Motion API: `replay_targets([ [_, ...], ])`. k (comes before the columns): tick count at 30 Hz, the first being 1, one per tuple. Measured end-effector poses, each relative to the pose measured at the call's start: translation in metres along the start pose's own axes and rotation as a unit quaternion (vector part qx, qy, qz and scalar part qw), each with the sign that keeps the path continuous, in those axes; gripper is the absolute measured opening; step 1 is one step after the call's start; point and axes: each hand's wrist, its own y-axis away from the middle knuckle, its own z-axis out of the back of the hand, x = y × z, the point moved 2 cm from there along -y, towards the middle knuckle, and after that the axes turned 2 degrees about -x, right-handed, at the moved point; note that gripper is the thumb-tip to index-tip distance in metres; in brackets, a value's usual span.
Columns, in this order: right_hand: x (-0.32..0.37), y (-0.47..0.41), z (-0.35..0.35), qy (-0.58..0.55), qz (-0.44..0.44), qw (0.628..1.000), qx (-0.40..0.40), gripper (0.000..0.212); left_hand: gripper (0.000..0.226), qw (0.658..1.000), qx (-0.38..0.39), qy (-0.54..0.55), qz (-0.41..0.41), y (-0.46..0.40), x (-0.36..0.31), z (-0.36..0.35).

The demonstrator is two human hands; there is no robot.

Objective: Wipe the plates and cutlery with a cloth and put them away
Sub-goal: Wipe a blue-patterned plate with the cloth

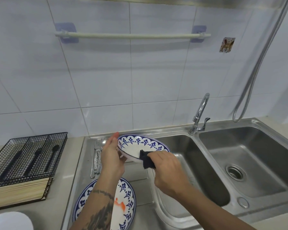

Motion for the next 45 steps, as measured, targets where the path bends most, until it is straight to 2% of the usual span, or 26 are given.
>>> replay_targets([
  [3,-0.008,-0.003,0.007,-0.025,-0.012,1.0,-0.006,0.039,0.035,0.987,0.058,-0.121,-0.083,-0.001,0.0,0.017],
  [5,-0.014,-0.007,0.013,-0.056,-0.016,0.998,0.01,0.038,0.041,0.952,0.104,-0.231,-0.174,-0.003,-0.003,0.026],
  [7,-0.019,-0.009,0.019,-0.092,-0.026,0.995,0.028,0.034,0.051,0.914,0.151,-0.298,-0.231,-0.006,-0.01,0.031],
  [10,-0.031,-0.012,0.024,-0.139,-0.069,0.986,0.066,0.028,0.063,0.84,0.235,-0.408,-0.27,-0.007,-0.02,0.031],
  [12,-0.039,-0.013,0.026,-0.154,-0.082,0.98,0.094,0.031,0.063,0.824,0.253,-0.44,-0.253,-0.004,-0.02,0.031],
  [16,-0.05,-0.008,0.031,-0.24,-0.148,0.953,0.112,0.035,0.053,0.841,0.273,-0.414,-0.217,0.009,-0.017,0.024],
  [20,-0.06,0.002,0.028,-0.318,-0.215,0.921,0.063,0.045,0.053,0.855,0.302,-0.366,-0.207,0.025,-0.014,0.005],
  [23,-0.061,0.01,0.025,-0.344,-0.235,0.909,0.034,0.047,0.055,0.872,0.296,-0.336,-0.199,0.031,-0.013,-0.006],
  [26,-0.051,0.012,0.025,-0.296,-0.213,0.93,-0.048,0.06,0.055,0.91,0.265,-0.269,-0.169,0.034,-0.013,-0.014],
  [28,-0.045,0.013,0.022,-0.217,-0.176,0.953,-0.113,0.067,0.051,0.93,0.238,-0.235,-0.151,0.035,-0.013,-0.017],
  [30,-0.039,0.015,0.022,-0.147,-0.132,0.97,-0.143,0.069,0.047,0.944,0.227,-0.202,-0.124,0.037,-0.011,-0.021],
  [32,-0.03,0.018,0.024,-0.105,-0.081,0.983,-0.127,0.067,0.045,0.95,0.226,-0.186,-0.113,0.04,-0.01,-0.024],
  [36,-0.008,0.02,0.026,-0.056,0.008,0.998,-0.032,0.065,0.044,0.956,0.21,-0.176,-0.106,0.039,-0.009,-0.026],
  [41,-0.016,-0.013,0.035,-0.02,-0.038,0.997,-0.064,0.042,0.045,0.959,0.214,-0.156,-0.105,0.045,-0.014,-0.035],
  [43,-0.022,-0.024,0.035,-0.039,-0.041,0.996,-0.069,0.046,0.043,0.963,0.209,-0.135,-0.108,0.048,-0.018,-0.038],
  [45,-0.03,-0.026,0.035,-0.085,-0.06,0.992,-0.077,0.059,0.044,0.965,0.201,-0.122,-0.113,0.046,-0.022,-0.04],
])
